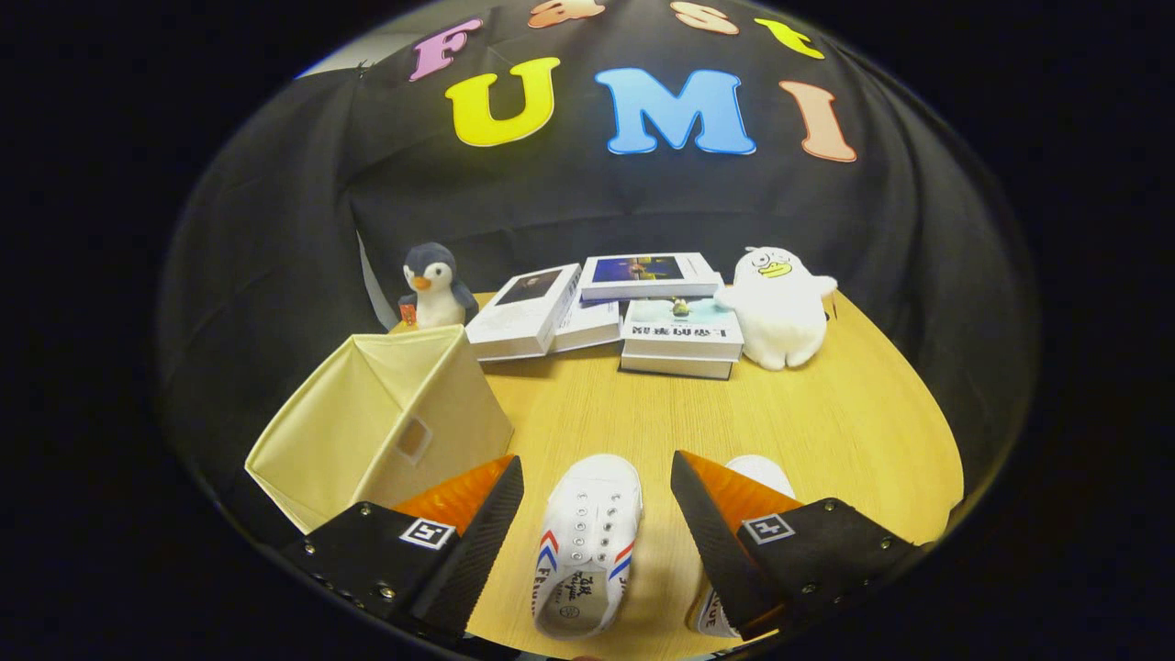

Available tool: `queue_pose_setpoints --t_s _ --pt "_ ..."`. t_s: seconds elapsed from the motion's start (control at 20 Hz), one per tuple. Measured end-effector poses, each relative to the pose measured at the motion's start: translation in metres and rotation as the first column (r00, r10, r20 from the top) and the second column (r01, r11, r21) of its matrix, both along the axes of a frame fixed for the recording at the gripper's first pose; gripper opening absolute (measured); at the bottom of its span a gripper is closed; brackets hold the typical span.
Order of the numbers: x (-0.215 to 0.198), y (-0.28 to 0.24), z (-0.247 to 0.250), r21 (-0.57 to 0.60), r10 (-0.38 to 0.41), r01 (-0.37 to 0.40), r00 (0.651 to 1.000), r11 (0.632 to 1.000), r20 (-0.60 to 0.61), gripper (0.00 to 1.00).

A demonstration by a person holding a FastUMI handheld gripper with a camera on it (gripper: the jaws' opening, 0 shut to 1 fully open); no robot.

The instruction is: Open the storage box then place both shoes into the box .Put the left shoe in first, then the right shoe, with the right side of both shoes facing outward in a uniform manner.

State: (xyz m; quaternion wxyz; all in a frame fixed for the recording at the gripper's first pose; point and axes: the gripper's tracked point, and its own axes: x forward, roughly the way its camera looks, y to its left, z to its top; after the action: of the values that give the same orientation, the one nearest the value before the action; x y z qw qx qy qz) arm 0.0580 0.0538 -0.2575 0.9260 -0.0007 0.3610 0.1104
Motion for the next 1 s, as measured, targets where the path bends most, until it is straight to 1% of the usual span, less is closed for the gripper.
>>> queue_pose_setpoints --t_s 0.35,0.65,0.75,0.8,0.85,1.0 --pt "-0.013 -0.020 -0.057 -0.022 -0.038 0.036 0.990 0.999 -0.133 0.98" --pt "-0.023 -0.036 -0.089 -0.088 -0.054 0.035 0.975 0.995 -0.216 0.98" --pt "-0.027 -0.034 -0.097 -0.083 -0.057 0.037 0.967 0.996 -0.248 0.98" --pt "-0.027 -0.033 -0.098 -0.077 -0.060 0.042 0.965 0.996 -0.256 0.96" --pt "-0.027 -0.033 -0.101 -0.079 -0.061 0.042 0.963 0.996 -0.261 0.89" --pt "-0.027 -0.029 -0.108 -0.074 -0.048 0.028 0.956 0.997 -0.290 0.89"
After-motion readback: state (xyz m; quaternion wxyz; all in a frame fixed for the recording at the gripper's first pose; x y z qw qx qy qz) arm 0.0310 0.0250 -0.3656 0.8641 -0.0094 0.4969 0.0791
